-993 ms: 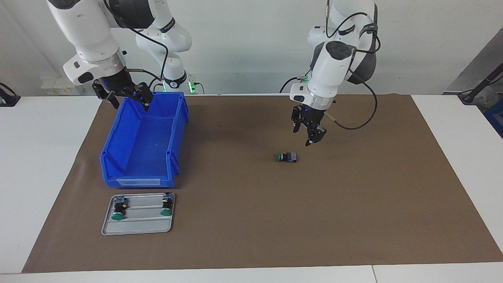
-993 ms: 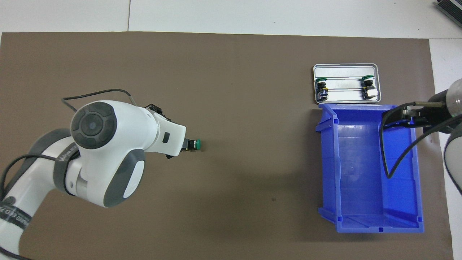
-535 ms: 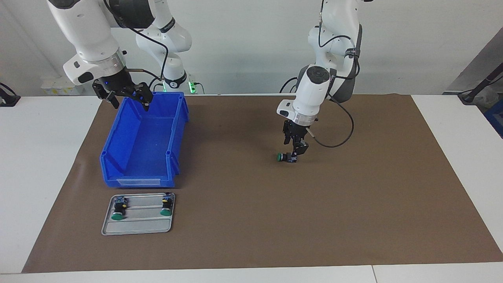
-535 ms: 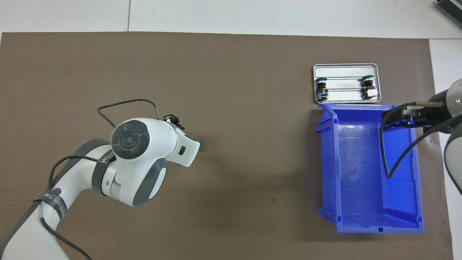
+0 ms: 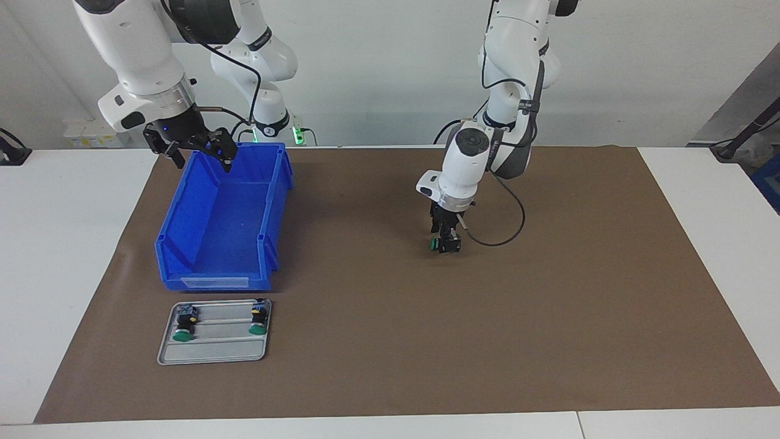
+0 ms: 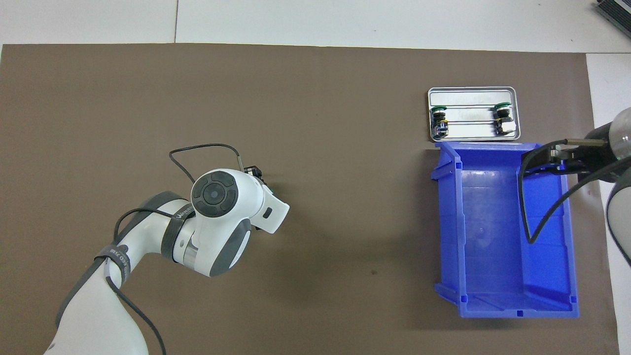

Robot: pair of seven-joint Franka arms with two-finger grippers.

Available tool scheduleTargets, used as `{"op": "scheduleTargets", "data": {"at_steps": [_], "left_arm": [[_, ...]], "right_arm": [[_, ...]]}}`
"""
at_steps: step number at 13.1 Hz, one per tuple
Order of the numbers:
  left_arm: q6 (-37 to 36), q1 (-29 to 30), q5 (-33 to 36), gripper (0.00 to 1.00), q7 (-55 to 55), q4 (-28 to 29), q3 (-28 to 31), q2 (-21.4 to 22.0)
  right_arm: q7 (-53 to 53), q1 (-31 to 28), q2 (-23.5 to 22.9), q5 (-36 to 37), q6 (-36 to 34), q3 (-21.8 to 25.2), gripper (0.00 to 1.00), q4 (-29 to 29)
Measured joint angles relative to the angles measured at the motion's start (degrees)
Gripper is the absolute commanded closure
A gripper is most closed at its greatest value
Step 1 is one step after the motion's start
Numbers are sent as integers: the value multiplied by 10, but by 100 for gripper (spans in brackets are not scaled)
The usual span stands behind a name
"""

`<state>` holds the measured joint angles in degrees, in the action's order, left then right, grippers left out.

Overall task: Place and press button with both arms
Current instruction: 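Move the left gripper over to the green button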

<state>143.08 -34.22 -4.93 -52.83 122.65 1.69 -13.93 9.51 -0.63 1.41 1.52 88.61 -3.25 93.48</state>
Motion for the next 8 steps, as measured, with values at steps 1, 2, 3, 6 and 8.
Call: {"op": "scheduleTargets", "data": {"at_steps": [1,2,3,6,8], "left_arm": [[1,0,0,29,0,0,0,-3],[1,0,0,30,0,0,0,-4],[1,0,0,38,0,0,0,-4],[1,-2,0,50,0,0,0,-6],[3,-3,0,64,-1,0,0,-6]], "right_arm": [[0,0,0,0,0,0,0,0],[0,0,0,0,0,0,0,0],[0,0,0,0,0,0,0,0],[0,0,0,0,0,0,0,0],[0,0,0,0,0,0,0,0]]}}
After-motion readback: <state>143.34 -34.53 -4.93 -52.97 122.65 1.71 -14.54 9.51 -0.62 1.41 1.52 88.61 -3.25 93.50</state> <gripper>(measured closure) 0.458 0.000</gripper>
